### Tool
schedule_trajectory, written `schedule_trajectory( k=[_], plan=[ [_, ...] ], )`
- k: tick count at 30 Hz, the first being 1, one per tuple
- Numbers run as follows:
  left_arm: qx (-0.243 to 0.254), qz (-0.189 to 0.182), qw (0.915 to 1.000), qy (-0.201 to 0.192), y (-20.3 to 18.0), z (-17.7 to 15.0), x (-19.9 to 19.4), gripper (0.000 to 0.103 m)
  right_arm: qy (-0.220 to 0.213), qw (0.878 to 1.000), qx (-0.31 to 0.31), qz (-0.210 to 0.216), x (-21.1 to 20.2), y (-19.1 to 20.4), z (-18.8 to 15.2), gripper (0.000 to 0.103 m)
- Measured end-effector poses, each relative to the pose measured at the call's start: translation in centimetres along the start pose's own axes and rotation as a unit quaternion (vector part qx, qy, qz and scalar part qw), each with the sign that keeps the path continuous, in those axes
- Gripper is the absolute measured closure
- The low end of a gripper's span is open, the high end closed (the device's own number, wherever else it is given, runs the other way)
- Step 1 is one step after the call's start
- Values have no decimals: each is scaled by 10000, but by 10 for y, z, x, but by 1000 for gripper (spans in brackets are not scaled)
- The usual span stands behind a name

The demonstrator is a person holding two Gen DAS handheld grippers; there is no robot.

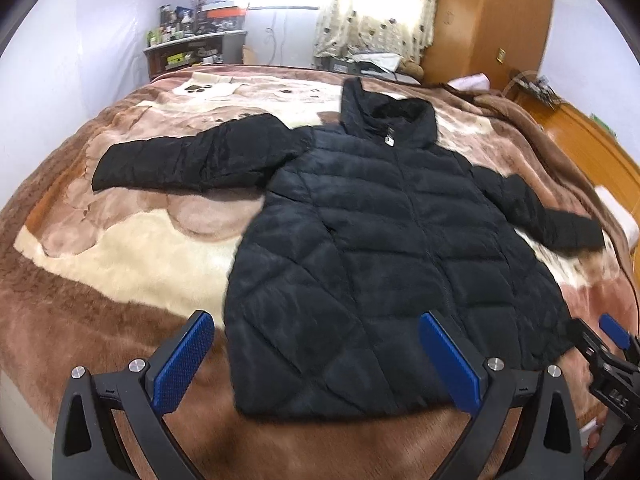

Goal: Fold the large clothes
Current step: 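Grasp the sleeve cuff nearest the left gripper with the left gripper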

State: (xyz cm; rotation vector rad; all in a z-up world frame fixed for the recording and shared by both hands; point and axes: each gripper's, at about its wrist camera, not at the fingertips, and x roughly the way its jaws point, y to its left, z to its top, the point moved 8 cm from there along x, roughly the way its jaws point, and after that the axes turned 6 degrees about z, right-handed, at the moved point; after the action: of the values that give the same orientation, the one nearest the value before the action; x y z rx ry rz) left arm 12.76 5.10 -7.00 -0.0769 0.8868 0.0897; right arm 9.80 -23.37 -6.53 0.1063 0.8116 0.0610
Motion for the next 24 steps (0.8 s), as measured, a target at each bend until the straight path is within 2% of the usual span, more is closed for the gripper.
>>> schedule_trajectory(
  k=[7, 10, 13, 14, 17, 20, 23, 24],
  plan=[
    [-945, -28, 9954, 126, 83, 53, 64, 0, -12, 9996, -133, 241, 38, -4, 33, 0],
    [-1178, 388, 9923, 18, 125, 80, 90, 0, 99, 9993, -136, 332, 61, -5, 46, 0],
    [-1487, 522, 9875, -27, 161, 105, 117, 0, 172, 9992, -148, 329, 82, -5, 59, 0],
    [-1759, 490, 9832, 13, 177, 113, 130, 0, 153, 9993, -130, 325, 89, -4, 64, 0],
    [-2305, 721, 9704, 59, 219, 129, 155, 0, 36, 9990, 18, 444, 105, 0, 79, 0],
    [-3002, 1072, 9477, 171, 264, 135, 181, 0, 54, 9991, 39, 423, 124, 6, 91, 0],
    [-3398, 1101, 9333, 363, 299, 139, 211, 1, 106, 9993, -179, 320, 142, 18, 101, 0],
    [-3450, 1118, 9311, 392, 307, 140, 217, 1, 135, 9991, -270, 305, 147, 22, 103, 0]
  ],
)
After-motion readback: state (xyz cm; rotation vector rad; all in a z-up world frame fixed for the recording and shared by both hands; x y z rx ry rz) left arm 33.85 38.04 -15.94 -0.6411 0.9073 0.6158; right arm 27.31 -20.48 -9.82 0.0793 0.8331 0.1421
